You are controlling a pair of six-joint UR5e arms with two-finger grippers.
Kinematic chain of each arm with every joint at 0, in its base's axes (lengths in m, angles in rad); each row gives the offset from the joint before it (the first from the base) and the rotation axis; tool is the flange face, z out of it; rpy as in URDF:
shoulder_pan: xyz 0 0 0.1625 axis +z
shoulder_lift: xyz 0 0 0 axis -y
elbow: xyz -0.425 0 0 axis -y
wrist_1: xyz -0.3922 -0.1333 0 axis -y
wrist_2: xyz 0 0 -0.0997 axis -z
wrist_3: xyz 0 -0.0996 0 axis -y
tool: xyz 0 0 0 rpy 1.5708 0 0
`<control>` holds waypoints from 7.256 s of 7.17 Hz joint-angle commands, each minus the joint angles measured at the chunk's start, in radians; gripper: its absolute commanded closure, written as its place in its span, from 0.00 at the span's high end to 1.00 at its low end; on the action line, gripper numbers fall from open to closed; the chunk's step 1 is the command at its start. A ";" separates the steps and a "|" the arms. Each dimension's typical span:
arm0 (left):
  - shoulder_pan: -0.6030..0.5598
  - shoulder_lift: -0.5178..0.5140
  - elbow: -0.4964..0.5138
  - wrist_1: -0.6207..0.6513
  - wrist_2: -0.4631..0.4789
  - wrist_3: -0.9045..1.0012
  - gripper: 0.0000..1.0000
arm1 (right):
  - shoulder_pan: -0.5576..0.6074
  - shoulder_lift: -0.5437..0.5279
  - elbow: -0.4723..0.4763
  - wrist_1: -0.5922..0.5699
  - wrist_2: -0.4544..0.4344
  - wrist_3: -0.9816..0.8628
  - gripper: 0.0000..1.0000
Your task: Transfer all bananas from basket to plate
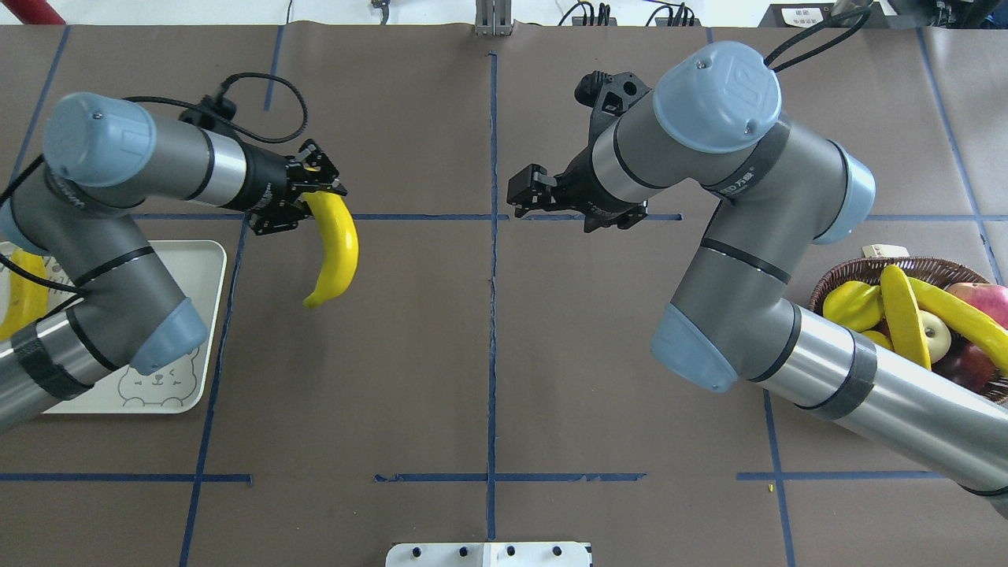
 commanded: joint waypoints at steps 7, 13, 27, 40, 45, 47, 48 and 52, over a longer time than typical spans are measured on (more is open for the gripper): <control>-0.157 0.428 0.063 -0.002 -0.044 0.562 0.00 | 0.177 -0.070 0.083 -0.447 0.010 -0.561 1.00; -0.315 0.405 0.077 0.007 -0.208 0.720 1.00 | 0.183 -0.168 0.179 -0.449 0.008 -0.580 1.00; -0.343 0.310 0.024 0.007 -0.337 0.706 1.00 | 0.063 -0.626 0.241 -0.413 -0.227 -0.748 0.86; -0.343 0.303 0.016 0.007 -0.342 0.705 1.00 | 0.120 -0.578 0.452 -0.722 -0.263 -0.867 0.04; -0.258 0.163 0.022 0.007 -0.348 0.495 1.00 | 0.129 -0.178 0.272 -0.631 -0.037 -0.655 0.06; -0.205 0.036 0.027 0.004 -0.343 0.301 1.00 | 0.053 -0.176 0.131 -0.191 -0.018 -0.346 0.05; -0.169 -0.015 0.021 0.003 -0.343 0.218 1.00 | 0.018 -0.176 0.073 0.005 -0.018 -0.226 0.05; 0.040 -0.179 0.031 0.006 -0.079 0.054 1.00 | -0.084 -0.025 -0.180 0.435 -0.052 0.034 0.06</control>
